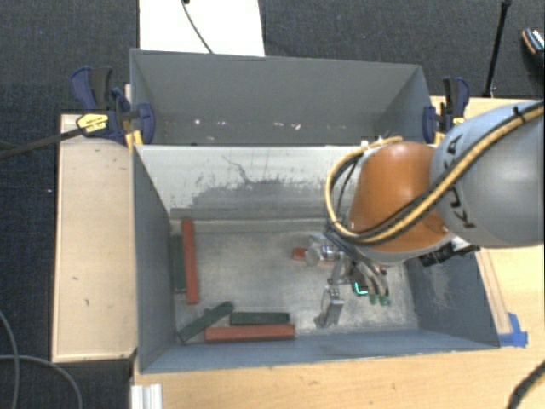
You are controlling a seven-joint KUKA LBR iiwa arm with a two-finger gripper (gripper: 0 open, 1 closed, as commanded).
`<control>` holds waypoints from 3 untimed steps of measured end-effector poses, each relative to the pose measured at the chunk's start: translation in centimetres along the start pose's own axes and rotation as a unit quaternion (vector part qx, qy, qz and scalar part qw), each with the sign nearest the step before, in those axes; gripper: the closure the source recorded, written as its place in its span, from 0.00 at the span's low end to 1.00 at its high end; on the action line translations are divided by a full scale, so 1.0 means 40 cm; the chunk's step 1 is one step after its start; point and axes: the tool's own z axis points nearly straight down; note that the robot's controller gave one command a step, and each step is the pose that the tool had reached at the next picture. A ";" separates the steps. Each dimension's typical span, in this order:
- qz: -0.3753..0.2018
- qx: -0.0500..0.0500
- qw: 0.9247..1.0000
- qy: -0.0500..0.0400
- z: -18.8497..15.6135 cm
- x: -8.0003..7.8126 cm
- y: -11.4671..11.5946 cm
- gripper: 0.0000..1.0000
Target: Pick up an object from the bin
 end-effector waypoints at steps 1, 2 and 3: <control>-0.005 0.002 1.000 -0.005 0.164 -0.209 -0.206 0.00; -0.046 0.000 0.999 -0.007 0.079 -0.180 -0.141 0.00; 0.019 0.000 1.000 -0.004 0.055 -0.155 -0.153 0.00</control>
Offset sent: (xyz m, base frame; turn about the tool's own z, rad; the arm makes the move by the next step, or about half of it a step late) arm 0.0820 -0.0762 -0.0637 -0.0168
